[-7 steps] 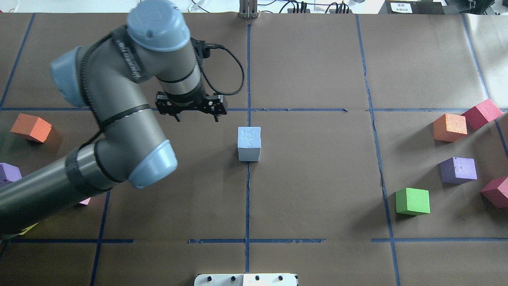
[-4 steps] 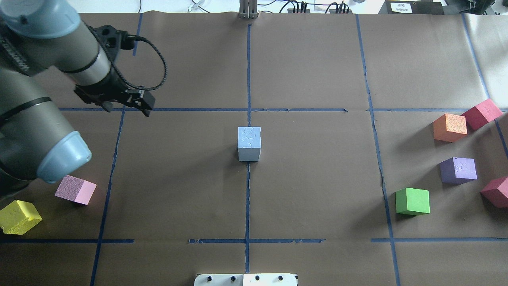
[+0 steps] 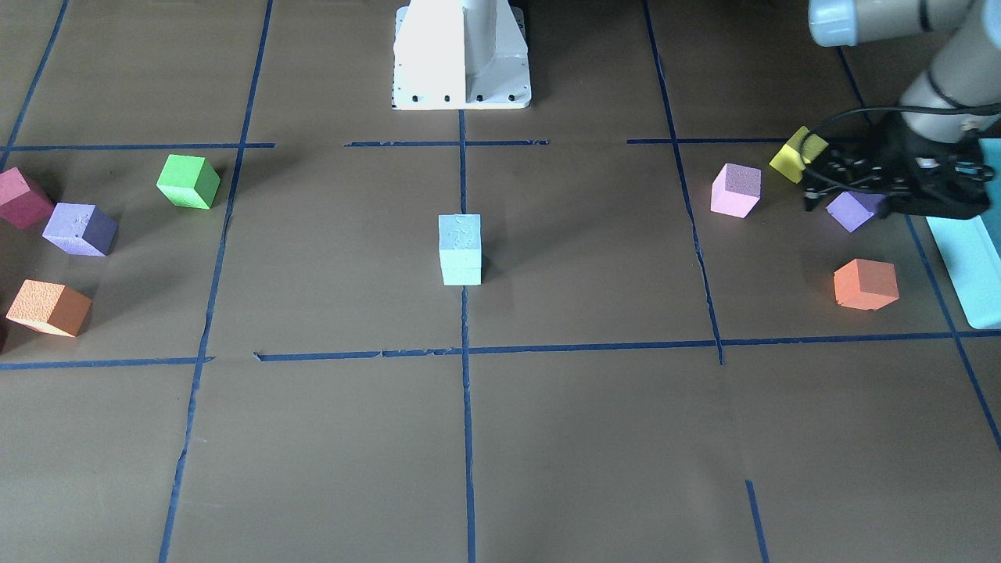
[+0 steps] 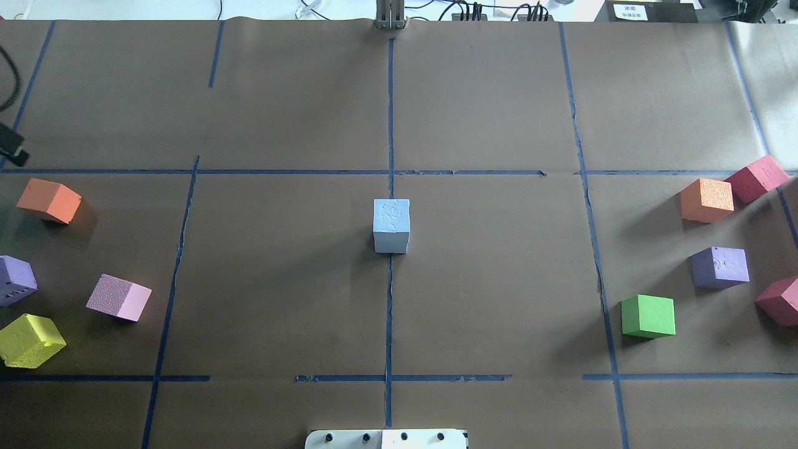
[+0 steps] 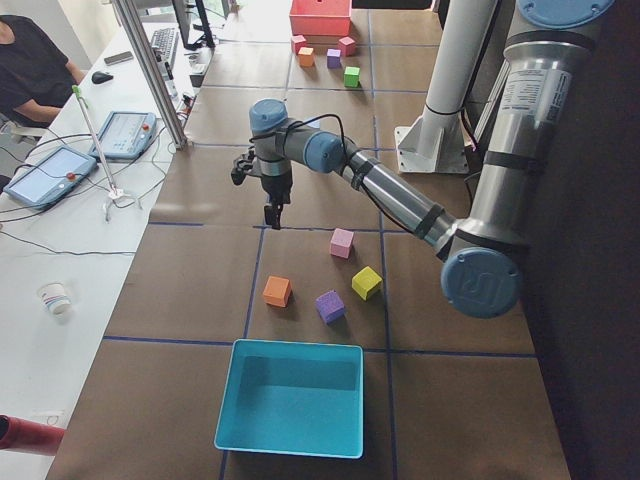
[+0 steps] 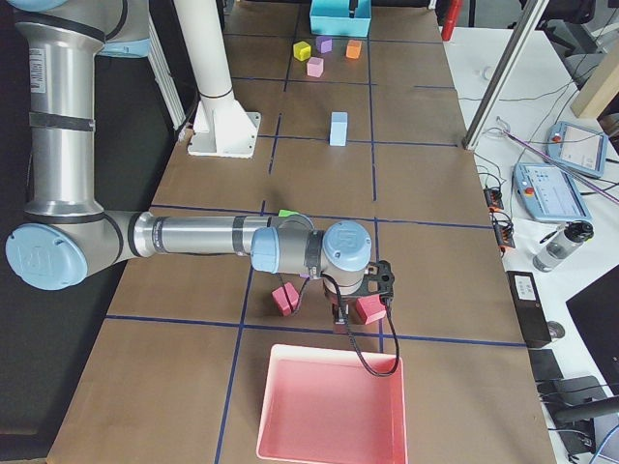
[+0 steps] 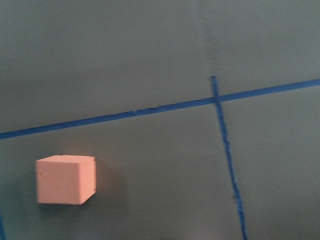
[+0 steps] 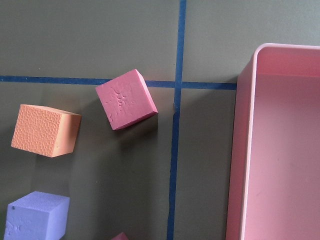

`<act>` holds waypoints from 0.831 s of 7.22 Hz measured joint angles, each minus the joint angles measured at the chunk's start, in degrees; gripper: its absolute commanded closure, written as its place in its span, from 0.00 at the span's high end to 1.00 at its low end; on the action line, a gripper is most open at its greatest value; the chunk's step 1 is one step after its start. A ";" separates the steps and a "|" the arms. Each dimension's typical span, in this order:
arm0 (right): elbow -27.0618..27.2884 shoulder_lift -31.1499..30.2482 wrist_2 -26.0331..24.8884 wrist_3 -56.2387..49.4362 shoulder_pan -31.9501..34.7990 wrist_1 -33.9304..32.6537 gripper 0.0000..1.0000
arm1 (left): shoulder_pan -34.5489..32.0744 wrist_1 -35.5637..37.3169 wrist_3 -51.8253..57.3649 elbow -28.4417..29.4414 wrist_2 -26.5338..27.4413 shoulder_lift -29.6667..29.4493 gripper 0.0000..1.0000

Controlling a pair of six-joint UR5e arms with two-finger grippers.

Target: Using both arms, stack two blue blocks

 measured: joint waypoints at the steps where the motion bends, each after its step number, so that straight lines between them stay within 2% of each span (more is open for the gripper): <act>1: -0.02 0.04 -0.21 0.04 0.25 0.10 1.00 | -5.03 -0.53 6.24 2.36 -1.60 3.01 1.00; 4: 0.08 0.42 -0.24 0.87 0.44 0.20 1.00 | -16.44 -9.26 21.03 19.17 -7.09 5.46 1.00; 6: 0.11 0.66 -0.18 1.06 0.45 0.20 1.00 | -18.24 -14.14 22.19 24.87 -7.86 5.63 1.00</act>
